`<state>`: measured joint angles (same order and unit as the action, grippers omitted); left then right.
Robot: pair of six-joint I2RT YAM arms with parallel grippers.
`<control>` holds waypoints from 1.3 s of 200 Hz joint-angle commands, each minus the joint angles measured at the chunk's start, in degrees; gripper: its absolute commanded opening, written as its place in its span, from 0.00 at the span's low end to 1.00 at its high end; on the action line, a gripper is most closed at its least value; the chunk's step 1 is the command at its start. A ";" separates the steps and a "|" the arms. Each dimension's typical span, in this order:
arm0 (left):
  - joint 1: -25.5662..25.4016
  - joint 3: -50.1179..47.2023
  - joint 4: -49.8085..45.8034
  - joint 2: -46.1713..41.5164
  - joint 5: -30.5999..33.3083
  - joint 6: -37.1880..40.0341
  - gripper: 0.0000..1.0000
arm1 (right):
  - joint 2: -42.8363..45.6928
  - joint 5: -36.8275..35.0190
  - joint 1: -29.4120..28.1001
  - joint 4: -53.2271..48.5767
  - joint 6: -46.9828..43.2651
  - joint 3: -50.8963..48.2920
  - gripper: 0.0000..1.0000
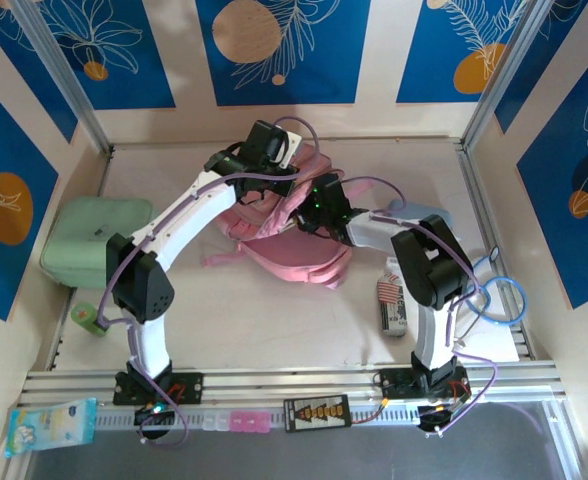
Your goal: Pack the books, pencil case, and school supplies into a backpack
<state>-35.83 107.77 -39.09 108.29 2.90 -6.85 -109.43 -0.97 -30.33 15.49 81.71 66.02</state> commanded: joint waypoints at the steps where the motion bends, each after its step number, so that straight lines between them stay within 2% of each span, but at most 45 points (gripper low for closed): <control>1: 0.75 3.41 3.89 -0.98 -2.82 -1.86 0.00 | 6.53 1.63 0.81 -2.44 -2.36 -2.95 0.62; 17: 1.02 3.49 3.94 -0.90 -4.08 -1.97 0.00 | 10.99 4.61 1.97 -4.05 -3.26 -6.40 0.71; 39: 1.13 3.50 3.52 -0.71 -5.17 -1.93 0.00 | 17.52 6.50 3.61 -6.56 -3.47 -13.60 0.73; 71: 1.24 2.01 4.03 0.32 -7.21 -2.24 0.00 | 31.80 1.15 6.38 -13.73 -3.93 -25.24 0.73; 79: 1.24 1.41 4.57 0.59 -8.80 -2.21 0.07 | 35.04 -0.97 6.83 -15.93 -4.47 -26.80 0.73; 99: 1.26 -0.01 5.94 1.39 -13.71 -2.72 0.41 | 43.26 -5.84 8.38 -21.89 -6.94 -29.47 0.73; 113: 1.35 -1.41 6.80 1.47 -15.92 -3.52 0.58 | 47.75 -8.62 9.63 -26.04 -8.90 -29.89 0.73; 150: 3.98 -9.94 10.46 -3.06 -15.93 -8.17 0.79 | 51.74 -10.26 11.49 -31.31 -15.10 -28.02 0.74; 174: 9.54 -22.15 17.21 -8.86 -16.79 -16.16 0.82 | 49.74 -9.05 10.72 -32.80 -17.98 -26.31 0.74; 211: 20.15 -40.67 24.78 -15.33 -18.45 -28.65 0.80 | 45.14 -7.64 7.69 -33.12 -20.30 -24.49 0.74; 230: 23.75 -45.50 27.29 -15.92 -19.96 -31.92 0.77 | 42.03 -7.93 5.47 -33.74 -20.98 -23.08 0.73; 260: 25.71 -47.65 30.06 -14.01 -18.23 -33.74 0.75 | 36.72 -7.90 3.24 -35.31 -20.46 -20.91 0.73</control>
<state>-10.68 61.04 -14.72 93.93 -13.98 -36.27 -69.69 -8.97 -25.61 -17.28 62.37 42.46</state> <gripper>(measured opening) 0.757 0.734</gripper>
